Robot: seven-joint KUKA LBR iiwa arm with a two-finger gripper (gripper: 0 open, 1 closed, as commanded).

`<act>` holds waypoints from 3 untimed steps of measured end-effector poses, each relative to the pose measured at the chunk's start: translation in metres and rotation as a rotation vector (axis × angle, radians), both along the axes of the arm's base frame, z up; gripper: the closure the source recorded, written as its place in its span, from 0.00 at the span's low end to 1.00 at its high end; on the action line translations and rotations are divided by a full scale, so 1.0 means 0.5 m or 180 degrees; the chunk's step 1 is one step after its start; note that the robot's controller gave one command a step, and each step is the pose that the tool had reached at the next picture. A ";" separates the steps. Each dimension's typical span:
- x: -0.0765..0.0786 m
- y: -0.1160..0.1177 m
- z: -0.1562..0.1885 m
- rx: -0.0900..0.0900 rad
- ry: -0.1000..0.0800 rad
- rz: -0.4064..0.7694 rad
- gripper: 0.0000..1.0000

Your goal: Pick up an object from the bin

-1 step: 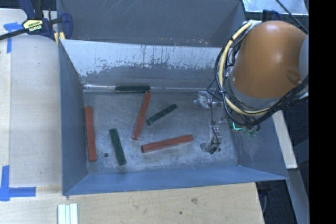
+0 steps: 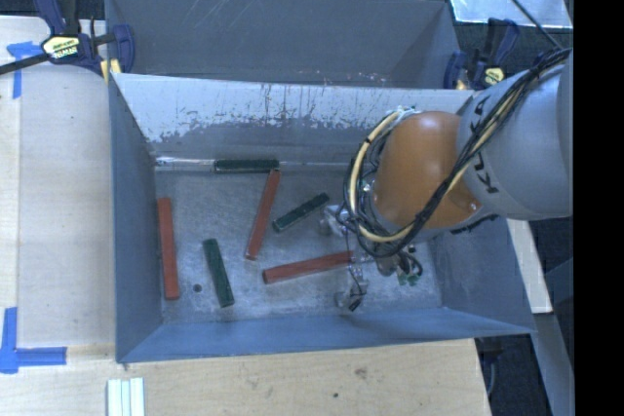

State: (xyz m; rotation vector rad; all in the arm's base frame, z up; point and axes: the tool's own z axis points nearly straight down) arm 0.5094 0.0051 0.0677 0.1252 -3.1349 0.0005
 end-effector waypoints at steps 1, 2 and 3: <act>0.004 0.001 0.010 0.0003 -0.0026 -0.0004 1.00; 0.047 0.132 0.226 0.0007 -0.0047 0.0689 1.00; 0.039 0.146 0.491 0.0004 -0.0056 0.0720 1.00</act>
Offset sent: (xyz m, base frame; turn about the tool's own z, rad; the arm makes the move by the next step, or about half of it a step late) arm 0.0000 0.0000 0.0000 0.0000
